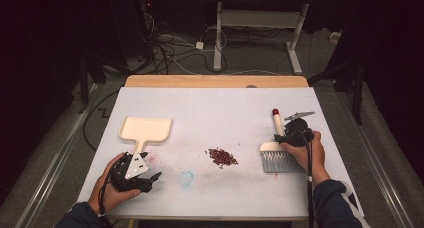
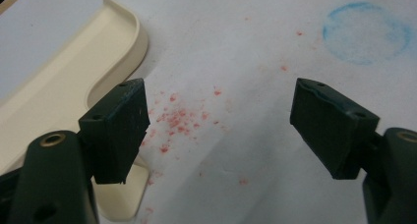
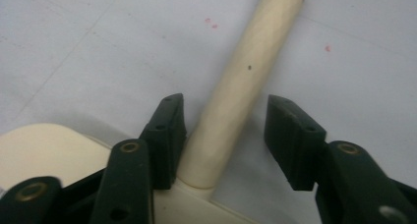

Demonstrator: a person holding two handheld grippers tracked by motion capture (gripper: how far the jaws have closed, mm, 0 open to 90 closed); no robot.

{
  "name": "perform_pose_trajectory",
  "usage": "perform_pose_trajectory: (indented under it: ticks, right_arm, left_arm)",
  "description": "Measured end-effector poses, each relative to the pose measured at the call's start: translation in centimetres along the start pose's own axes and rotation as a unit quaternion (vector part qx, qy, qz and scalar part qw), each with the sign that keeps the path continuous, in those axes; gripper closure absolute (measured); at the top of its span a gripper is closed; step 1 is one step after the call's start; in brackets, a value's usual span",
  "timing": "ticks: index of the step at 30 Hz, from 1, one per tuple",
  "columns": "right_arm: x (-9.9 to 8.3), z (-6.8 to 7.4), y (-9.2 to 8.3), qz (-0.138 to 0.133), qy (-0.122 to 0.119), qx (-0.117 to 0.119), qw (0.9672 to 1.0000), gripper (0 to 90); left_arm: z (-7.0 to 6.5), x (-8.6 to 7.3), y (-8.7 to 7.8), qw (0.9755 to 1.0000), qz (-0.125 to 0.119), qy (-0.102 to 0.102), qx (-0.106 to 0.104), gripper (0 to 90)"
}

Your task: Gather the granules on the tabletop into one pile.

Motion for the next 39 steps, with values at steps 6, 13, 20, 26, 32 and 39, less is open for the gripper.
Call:
perform_pose_trajectory:
  ticks: [6, 13, 20, 26, 32, 39]
  right_arm:
    - [0.5, -0.4, -0.6, -0.025, 0.01, 0.004, 0.9996, 44.8]
    - [2.3, -0.7, -2.8, -0.103, 0.013, 0.008, 0.9946, 41.5]
    - [3.6, -1.2, -4.6, -0.16, 0.017, 0.0, 0.987, 36.8]
    - [4.8, -0.8, -6.8, -0.217, 0.016, 0.0, 0.9761, 29.5]
    - [5.7, -0.1, -8.7, -0.262, 0.018, 0.001, 0.965, 24.2]
    - [6.0, 1.4, -10.3, -0.286, 0.001, 0.018, 0.9582, 23.1]
  left_arm:
    - [0.0, 0.1, 0.0, 1.0, -0.003, 0.0, 0.001, 21.6]
    - [0.0, 0.2, 0.0, 1.0, -0.005, 0.0, 0.002, 21.4]
    - [0.1, 0.2, 0.0, 1.0, -0.005, -0.001, 0.002, 21.3]
    - [0.0, 0.2, 0.0, 1.0, -0.005, -0.001, 0.002, 21.3]
    - [0.0, 0.2, -0.1, 1.0, -0.005, 0.0, 0.002, 21.2]
    - [0.0, 0.2, -0.1, 1.0, -0.005, 0.001, 0.002, 21.2]
Point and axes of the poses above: each handheld gripper's, and its own axes: y roughly forward along the jaws, x roughly out of its top, z roughly to its left, the point moved 10 cm from there along y, roughly forward along the jaws, and after that the axes turned 13 degrees about -x, right-handed, at the moved point
